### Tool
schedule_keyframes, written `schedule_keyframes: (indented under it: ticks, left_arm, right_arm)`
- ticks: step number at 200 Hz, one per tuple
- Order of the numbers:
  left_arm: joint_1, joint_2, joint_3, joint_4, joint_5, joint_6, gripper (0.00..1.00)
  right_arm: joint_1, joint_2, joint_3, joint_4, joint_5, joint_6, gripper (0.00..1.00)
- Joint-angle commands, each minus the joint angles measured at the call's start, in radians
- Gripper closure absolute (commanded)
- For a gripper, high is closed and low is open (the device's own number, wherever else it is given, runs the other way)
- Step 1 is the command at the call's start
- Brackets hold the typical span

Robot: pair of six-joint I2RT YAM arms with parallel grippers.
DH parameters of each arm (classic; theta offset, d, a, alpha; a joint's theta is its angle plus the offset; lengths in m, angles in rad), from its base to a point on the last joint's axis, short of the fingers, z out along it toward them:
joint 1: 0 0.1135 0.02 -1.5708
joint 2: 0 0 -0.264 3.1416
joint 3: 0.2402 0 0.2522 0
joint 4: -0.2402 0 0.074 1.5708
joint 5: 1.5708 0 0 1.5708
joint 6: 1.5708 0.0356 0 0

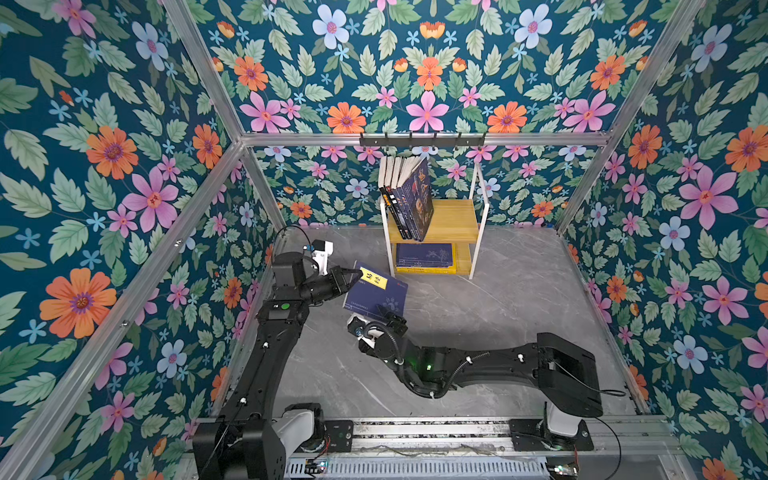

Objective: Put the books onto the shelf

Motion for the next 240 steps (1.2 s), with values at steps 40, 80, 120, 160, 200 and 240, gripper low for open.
schedule_keyframes:
  ticks: [40,80,120,160,200,240]
  left_arm:
    - [0.007,-0.015,-0.022,0.076,0.015,-0.077,1.00]
    - [0.009,-0.013,-0.016,0.101,0.026,-0.075,0.84]
    - [0.018,-0.007,-0.025,0.110,0.026,-0.050,0.47]
    - [0.019,-0.003,-0.020,0.127,0.030,-0.015,0.44]
    - [0.020,-0.003,-0.020,0.123,0.038,0.047,0.35]
    - [0.021,-0.011,-0.003,0.081,0.086,0.135,0.24]
  right_arm:
    - [-0.072,0.022,-0.021,0.136,0.045,0.100,0.50]
    - [-0.087,0.047,-0.010,0.176,0.031,0.093,1.00]
    - [-0.079,0.033,-0.054,0.182,-0.008,0.099,1.00]
    - [-0.079,-0.038,-0.191,0.267,0.026,0.160,1.00]
    - [-0.078,-0.106,-0.306,0.319,0.053,0.199,1.00]
    - [-0.076,-0.210,-0.410,0.333,0.053,0.255,1.00]
